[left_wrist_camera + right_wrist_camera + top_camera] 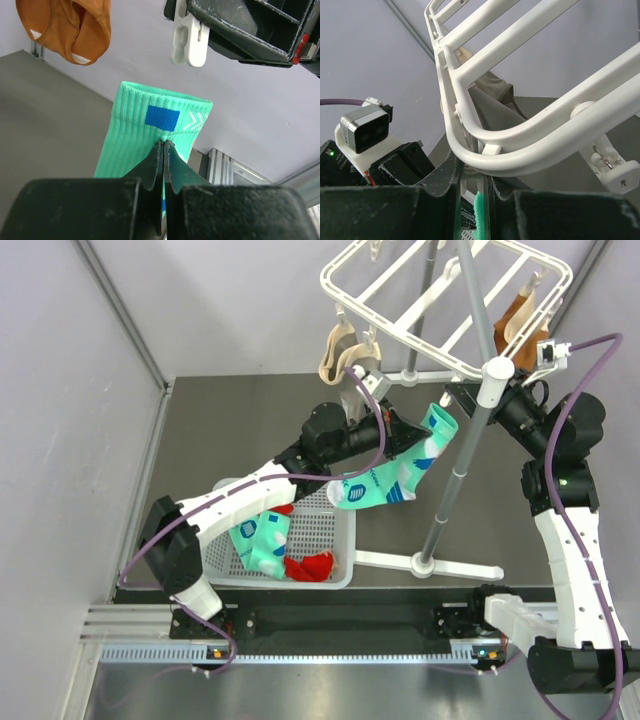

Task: Clip the socks to the hanger
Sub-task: Clamp the sock onto the hanger.

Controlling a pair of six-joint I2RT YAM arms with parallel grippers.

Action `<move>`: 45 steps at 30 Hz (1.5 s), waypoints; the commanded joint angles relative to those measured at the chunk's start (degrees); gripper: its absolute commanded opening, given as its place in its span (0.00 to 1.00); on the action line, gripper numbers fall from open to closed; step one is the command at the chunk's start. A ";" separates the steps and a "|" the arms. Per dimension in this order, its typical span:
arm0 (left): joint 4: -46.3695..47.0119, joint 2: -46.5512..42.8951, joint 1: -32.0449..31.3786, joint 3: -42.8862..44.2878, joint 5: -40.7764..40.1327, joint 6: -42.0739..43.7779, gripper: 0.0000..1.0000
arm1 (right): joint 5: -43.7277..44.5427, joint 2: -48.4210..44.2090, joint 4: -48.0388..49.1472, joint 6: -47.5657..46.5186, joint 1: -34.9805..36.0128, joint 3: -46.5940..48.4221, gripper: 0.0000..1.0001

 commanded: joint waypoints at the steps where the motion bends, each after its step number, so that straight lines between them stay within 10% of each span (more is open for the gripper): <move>1: 3.16 -1.95 -0.37 1.75 0.26 0.24 0.00 | -1.84 -0.83 -1.11 -0.69 1.34 1.89 0.00; 45: -2.98 -0.99 -2.04 5.96 -2.63 4.01 0.00 | 2.38 0.48 -6.38 -2.62 1.95 6.37 0.00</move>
